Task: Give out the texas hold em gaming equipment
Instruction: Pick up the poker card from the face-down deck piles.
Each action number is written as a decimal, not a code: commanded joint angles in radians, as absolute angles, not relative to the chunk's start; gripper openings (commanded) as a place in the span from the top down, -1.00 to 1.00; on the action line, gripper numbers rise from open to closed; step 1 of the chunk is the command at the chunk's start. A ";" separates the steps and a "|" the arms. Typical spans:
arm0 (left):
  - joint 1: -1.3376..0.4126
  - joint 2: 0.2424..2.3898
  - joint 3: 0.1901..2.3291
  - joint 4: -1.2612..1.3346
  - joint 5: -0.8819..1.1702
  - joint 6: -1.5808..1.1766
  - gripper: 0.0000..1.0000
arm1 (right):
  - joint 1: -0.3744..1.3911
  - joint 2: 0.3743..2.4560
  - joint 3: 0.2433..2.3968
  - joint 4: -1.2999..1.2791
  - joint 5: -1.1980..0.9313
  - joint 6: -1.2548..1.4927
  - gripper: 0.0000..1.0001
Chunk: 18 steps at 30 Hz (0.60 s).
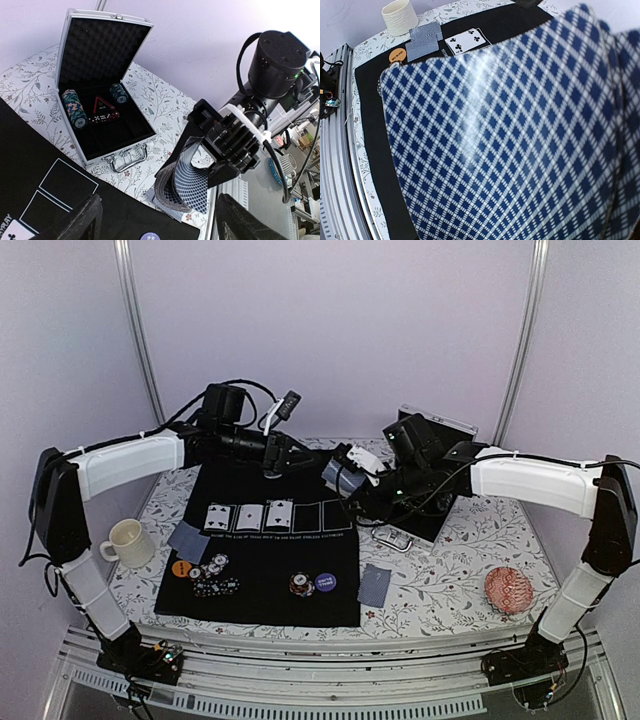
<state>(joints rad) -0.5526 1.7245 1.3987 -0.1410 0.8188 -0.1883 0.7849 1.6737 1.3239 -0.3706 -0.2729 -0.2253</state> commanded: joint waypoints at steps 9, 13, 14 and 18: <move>-0.615 1.790 1.512 -0.257 0.703 -0.144 -0.46 | 0.808 1.715 1.383 -0.356 -0.291 -0.226 0.26; -0.634 1.824 1.561 -0.328 0.660 -0.104 -0.38 | 0.814 1.727 1.394 -0.357 -0.284 -0.228 0.26; -0.637 1.831 1.573 -0.353 0.651 -0.090 -0.34 | 0.815 1.727 1.394 -0.357 -0.285 -0.229 0.26; -0.643 1.836 1.591 -0.405 0.601 -0.054 -0.11 | 0.815 1.726 1.390 -0.351 -0.288 -0.228 0.26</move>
<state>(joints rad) -0.6300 1.8263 1.5600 -0.3210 0.6628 -0.1074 0.8108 1.7172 1.3567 -0.3729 -0.2760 -0.2253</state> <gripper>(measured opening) 0.609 0.372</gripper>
